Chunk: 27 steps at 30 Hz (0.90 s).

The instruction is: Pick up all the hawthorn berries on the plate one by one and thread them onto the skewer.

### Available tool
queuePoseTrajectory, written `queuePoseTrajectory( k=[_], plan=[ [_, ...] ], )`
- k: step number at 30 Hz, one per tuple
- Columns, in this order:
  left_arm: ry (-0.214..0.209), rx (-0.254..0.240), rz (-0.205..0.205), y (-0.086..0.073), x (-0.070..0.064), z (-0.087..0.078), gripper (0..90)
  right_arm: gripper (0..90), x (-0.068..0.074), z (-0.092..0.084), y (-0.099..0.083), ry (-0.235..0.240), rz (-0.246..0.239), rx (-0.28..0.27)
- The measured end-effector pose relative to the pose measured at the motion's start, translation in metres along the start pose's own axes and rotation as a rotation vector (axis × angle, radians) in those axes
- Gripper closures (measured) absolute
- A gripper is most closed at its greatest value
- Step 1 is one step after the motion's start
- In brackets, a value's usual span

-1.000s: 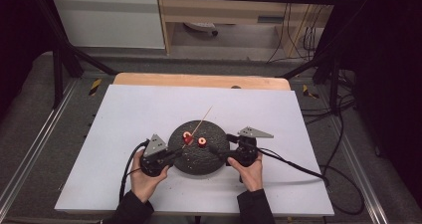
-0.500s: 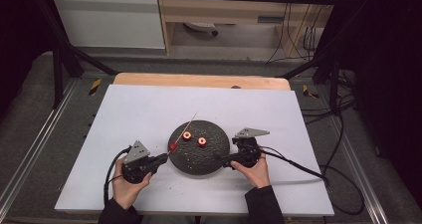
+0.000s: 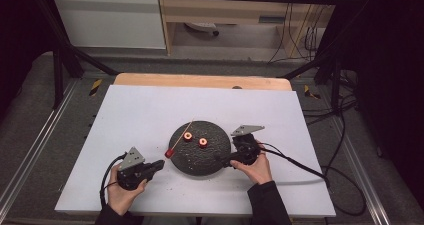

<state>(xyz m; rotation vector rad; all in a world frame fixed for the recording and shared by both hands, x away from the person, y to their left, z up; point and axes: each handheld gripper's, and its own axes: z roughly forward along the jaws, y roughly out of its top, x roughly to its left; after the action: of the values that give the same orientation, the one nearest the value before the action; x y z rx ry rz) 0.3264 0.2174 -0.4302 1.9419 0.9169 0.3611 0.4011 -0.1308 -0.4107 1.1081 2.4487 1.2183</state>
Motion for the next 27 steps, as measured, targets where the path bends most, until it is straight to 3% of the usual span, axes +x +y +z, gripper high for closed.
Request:
queuePoseTrajectory(
  k=[9,14,27],
  plan=[
    [0.009,0.009,-0.004,-0.005,0.004,-0.001,88.3,3.6,0.006,0.009,0.017,-0.008,-0.047,0.071],
    [0.01,0.013,-0.006,-0.005,0.004,0.0,88.3,4.3,0.008,0.011,0.028,-0.013,-0.059,0.076],
    [0.022,0.017,-0.001,-0.006,0.006,0.0,88.3,8.4,0.009,0.036,0.058,-0.023,-0.059,0.161]
  ],
)
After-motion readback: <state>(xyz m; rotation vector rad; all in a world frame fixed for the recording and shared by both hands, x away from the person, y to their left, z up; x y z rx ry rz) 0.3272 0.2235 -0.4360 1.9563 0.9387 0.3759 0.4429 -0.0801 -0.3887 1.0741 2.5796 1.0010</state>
